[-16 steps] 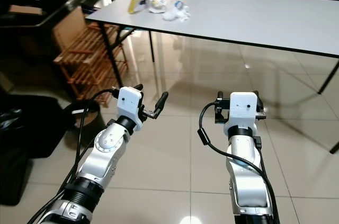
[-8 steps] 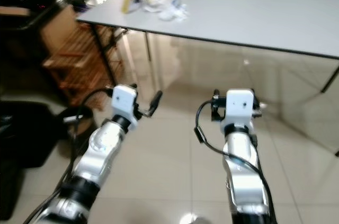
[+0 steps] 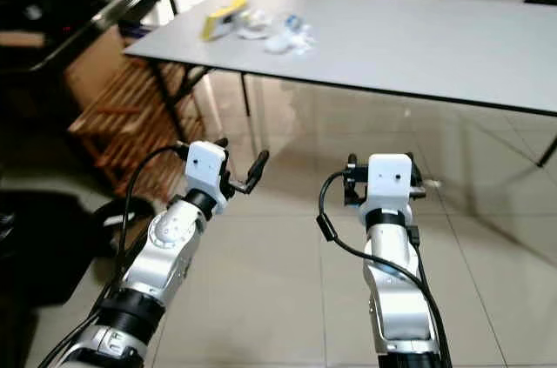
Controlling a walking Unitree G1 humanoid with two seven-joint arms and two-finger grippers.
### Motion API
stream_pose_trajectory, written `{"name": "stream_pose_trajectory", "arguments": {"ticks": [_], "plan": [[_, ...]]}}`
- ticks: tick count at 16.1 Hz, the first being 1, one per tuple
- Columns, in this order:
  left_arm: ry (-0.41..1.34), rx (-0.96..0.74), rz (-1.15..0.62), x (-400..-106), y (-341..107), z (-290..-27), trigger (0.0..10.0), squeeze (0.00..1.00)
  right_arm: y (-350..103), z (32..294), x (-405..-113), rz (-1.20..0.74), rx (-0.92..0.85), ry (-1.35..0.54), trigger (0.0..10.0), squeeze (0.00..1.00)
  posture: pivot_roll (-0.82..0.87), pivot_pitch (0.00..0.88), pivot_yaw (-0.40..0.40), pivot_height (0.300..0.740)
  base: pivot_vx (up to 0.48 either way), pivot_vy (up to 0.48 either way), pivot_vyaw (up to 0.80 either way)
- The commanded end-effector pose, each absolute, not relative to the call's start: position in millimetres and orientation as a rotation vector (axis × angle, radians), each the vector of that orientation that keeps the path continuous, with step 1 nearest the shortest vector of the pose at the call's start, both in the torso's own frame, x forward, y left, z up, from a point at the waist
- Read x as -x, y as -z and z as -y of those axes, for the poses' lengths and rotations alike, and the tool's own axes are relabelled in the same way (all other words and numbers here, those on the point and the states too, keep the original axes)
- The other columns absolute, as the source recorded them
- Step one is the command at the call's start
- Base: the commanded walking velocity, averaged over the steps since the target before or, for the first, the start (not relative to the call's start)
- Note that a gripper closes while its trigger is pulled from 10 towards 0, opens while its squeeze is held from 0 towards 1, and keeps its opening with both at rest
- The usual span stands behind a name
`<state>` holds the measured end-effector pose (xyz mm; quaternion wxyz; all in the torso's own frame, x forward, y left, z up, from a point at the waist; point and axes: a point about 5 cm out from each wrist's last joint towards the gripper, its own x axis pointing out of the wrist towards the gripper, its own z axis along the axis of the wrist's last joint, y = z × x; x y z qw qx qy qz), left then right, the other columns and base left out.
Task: Picking trash to rubbish bin
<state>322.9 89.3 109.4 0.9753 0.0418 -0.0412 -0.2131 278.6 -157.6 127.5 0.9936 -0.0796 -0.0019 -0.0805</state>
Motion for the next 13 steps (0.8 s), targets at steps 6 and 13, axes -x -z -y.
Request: {"name": "stream_pose_trajectory", "arguments": {"ticks": [6,13], "plan": [[0.452,-0.084,0.089,-322.1,-110.4,-83.8,10.0,0.0,-130.8,162.5,-277.5,0.017,0.167,0.168,10.0,0.0,-0.11,0.044,0.06,0.74,0.48,0.0,0.0],[0.457,-0.092,0.089,-321.4,-110.4,-84.1,10.0,0.0,-131.7,159.9,-278.0,0.026,0.169,0.163,10.0,0.0,-0.11,0.045,0.071,0.74,0.48,0.0,0.0]]}}
